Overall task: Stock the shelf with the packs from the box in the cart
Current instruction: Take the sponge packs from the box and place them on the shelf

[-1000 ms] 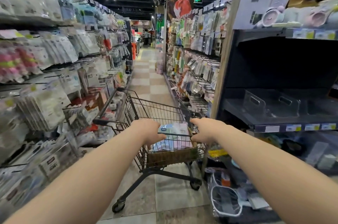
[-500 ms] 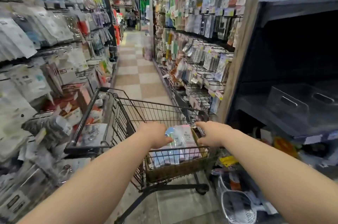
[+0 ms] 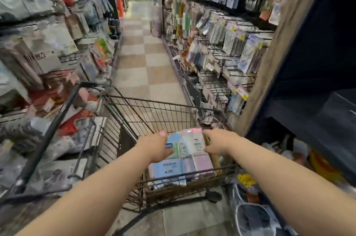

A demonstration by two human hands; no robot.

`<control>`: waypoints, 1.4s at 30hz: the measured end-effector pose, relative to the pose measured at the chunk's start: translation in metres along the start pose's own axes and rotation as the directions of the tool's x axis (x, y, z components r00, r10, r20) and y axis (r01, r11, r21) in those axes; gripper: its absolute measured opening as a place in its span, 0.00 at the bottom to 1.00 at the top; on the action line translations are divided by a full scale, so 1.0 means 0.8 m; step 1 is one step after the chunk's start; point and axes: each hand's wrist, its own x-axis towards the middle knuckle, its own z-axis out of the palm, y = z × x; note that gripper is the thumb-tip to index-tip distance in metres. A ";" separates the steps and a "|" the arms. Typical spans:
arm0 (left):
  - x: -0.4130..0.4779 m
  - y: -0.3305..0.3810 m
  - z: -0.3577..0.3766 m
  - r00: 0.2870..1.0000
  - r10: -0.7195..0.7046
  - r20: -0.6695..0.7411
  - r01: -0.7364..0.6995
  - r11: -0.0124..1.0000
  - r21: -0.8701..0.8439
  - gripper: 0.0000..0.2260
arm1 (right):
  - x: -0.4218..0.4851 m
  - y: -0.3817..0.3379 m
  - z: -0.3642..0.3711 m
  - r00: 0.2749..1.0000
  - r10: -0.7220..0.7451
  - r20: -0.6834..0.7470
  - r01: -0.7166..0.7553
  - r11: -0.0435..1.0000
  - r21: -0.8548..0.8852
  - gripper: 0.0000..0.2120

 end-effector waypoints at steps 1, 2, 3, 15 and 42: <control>0.017 0.000 0.005 1.000 -0.017 0.021 0.017 1.000 -0.005 0.26 | 0.018 0.010 0.001 1.000 -0.013 0.008 0.013 1.000 0.015 0.31; 0.033 0.000 0.009 0.998 -0.038 0.045 0.038 0.999 -0.008 0.26 | 0.036 0.020 0.002 1.000 -0.021 0.016 0.021 0.999 0.027 0.31; 0.048 0.000 0.014 0.996 -0.061 0.069 0.063 0.998 -0.017 0.25 | 0.053 0.030 0.003 0.999 -0.024 0.030 0.023 0.999 0.030 0.30; 0.170 -0.008 0.101 0.954 -0.154 0.258 0.204 0.963 -0.178 0.25 | 0.209 0.090 0.053 0.963 -0.032 0.268 0.008 0.996 0.091 0.25; 0.301 -0.042 0.313 0.616 -0.451 0.646 0.762 0.133 -0.633 0.30 | 0.362 0.131 0.246 0.792 0.298 0.532 -0.597 0.560 0.575 0.32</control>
